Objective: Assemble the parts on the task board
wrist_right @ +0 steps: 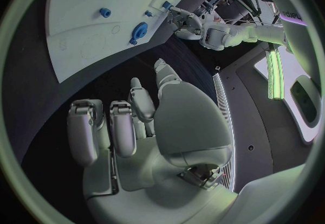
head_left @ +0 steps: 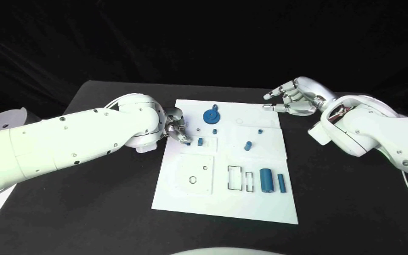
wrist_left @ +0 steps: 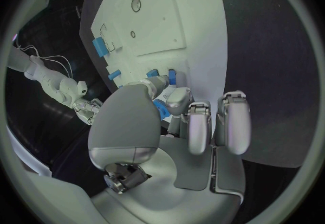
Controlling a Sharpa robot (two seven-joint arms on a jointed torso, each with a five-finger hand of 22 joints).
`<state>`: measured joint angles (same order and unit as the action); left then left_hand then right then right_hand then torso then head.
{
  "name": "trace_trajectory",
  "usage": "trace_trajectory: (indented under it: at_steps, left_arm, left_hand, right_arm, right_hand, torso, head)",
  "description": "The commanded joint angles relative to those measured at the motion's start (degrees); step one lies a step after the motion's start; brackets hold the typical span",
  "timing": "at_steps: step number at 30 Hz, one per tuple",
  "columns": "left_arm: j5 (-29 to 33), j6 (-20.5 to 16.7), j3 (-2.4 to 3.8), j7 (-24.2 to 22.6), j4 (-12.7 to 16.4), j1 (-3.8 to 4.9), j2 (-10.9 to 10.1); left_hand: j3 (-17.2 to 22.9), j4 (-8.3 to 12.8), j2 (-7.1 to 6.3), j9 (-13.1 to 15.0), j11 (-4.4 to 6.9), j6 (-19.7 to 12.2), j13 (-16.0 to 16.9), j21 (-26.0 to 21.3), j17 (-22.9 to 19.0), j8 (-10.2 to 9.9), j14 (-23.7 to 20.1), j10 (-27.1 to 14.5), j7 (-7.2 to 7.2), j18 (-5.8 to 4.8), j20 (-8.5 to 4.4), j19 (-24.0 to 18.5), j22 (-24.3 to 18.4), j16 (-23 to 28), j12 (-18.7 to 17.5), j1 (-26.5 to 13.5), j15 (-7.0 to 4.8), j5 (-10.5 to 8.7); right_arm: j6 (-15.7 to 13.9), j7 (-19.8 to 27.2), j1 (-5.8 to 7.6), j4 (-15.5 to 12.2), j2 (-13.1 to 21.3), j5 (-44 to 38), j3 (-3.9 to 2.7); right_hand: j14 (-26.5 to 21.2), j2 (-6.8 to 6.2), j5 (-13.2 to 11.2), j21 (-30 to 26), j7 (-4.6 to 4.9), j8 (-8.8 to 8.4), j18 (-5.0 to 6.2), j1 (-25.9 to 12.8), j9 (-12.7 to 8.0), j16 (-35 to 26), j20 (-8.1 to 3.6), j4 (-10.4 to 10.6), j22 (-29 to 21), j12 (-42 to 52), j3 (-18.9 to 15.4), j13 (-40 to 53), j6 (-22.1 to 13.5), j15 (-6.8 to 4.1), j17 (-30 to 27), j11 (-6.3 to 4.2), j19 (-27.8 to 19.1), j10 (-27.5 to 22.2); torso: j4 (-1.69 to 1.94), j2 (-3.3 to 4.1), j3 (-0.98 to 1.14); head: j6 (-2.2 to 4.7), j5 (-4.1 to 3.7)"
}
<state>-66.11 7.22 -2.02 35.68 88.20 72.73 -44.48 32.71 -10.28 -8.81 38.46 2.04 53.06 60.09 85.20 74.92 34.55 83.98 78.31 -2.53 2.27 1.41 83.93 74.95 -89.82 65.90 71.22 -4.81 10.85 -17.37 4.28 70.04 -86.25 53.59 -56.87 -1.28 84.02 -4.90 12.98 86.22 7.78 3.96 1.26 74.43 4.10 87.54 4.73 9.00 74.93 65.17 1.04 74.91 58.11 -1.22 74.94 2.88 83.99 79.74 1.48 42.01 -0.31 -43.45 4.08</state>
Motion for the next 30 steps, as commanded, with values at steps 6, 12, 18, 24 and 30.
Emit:
trace_trajectory:
  at_steps: [6, 12, 18, 24, 30]
  left_arm:
    - [-0.5, 2.4, -0.08, 0.2, 0.0, -0.2, 0.1]
    - [-0.5, 3.0, -0.09, 0.3, -0.2, -0.22, 0.4]
    - [-0.2, 3.5, -0.12, 0.4, -0.8, -0.22, 0.9]
    - [0.2, 4.1, -0.19, 0.6, -1.6, -0.22, 1.4]
    - [0.6, 5.2, -0.23, 0.7, -2.0, -0.21, 1.7]
  left_hand:
    - [7.5, 7.1, 0.33, 0.0, 0.06, 0.2, -0.1, 0.3, 15.1, 0.4, 6.0, 0.4, 0.45, -0.78, -0.42, 3.8, 8.9, -0.2, -0.2, 0.0, -0.31, 0.2]
    - [7.5, 7.2, 0.25, 0.0, 0.05, 0.3, -0.1, 0.3, 15.1, 0.4, 6.0, 0.4, 0.47, -0.78, -0.42, 3.8, 8.9, -0.2, -0.2, -0.1, -0.31, 0.2]
    - [7.6, 7.1, 0.08, -0.1, 0.04, 0.4, -0.1, 0.2, 15.1, 0.4, 6.0, 0.6, 0.51, -0.76, -0.41, 3.7, 8.9, -0.2, -0.2, -0.6, -0.29, 0.18]
    - [7.5, 6.9, -0.03, -0.2, 0.13, 0.9, -0.3, 0.3, 15.1, 0.5, 6.0, 0.8, 0.7, -0.78, -0.4, 3.7, 8.9, -0.2, -0.3, -1.6, -0.33, 0.09]
    - [5.8, 5.8, -0.16, -0.5, 0.54, 1.8, 0.9, 0.5, 15.1, 0.5, 6.0, 1.6, 1.31, -0.84, -0.54, 3.8, 9.2, -0.2, 0.8, -4.3, -0.61, -0.04]
  right_arm:
    - [0.8, 0.4, -0.04, -0.1, 0.1, -0.1, 0.0]
    - [0.8, 0.5, -0.05, -0.1, 0.1, -0.1, 0.0]
    - [0.7, 0.5, -0.05, -0.2, 0.1, -0.1, 0.0]
    - [0.7, 0.4, -0.05, -0.2, 0.1, -0.1, 0.0]
    - [0.7, 0.4, -0.05, -0.3, 0.2, -0.1, 0.0]
  right_hand:
    - [5.0, 0.49, 0.2, -0.2, 0.03, -0.1, 0.45, -0.3, 0.1, -0.2, 0.05, -0.1, 7.9, -0.2, -0.4, 0.0, 0.1, -0.09, 11.2, -0.02, 2.1, -0.2]
    - [5.0, 0.49, 0.2, -0.2, 0.03, -0.1, 0.45, -0.3, 0.1, -0.2, 0.05, -0.1, 7.9, -0.2, -0.4, 0.0, 0.1, -0.09, 11.2, -0.02, 2.1, -0.2]
    - [5.0, 0.49, 0.2, -0.2, 0.03, -0.1, 0.45, -0.3, 0.1, -0.2, 0.05, -0.1, 7.9, -0.2, -0.4, 0.0, 0.1, -0.09, 11.2, -0.02, 2.1, -0.2]
    - [5.0, 0.49, 0.2, -0.2, 0.03, -0.1, 0.45, -0.3, 0.1, -0.2, 0.05, -0.1, 7.9, -0.2, -0.4, 0.0, 0.1, -0.09, 11.2, -0.02, 2.1, -0.2]
    - [5.0, 0.49, 0.2, -0.2, 0.03, -0.1, 0.45, -0.3, 0.1, -0.2, 0.05, -0.1, 7.9, -0.2, -0.4, 0.0, 0.1, -0.09, 11.2, -0.02, 2.1, -0.2]
  torso:
    - [-0.01, -0.01, 0.01]
    - [0.01, 0.01, -0.03]
    - [-0.02, 0.02, 0.0]
    - [-0.06, 0.03, 0.0]
    - [-0.03, -0.01, 0.03]
  head:
    - [-0.09, 0.02]
    - [-0.19, 0.02]
    - [-0.26, 0.12]
    - [-0.26, 0.07]
    - [-0.42, 0.04]
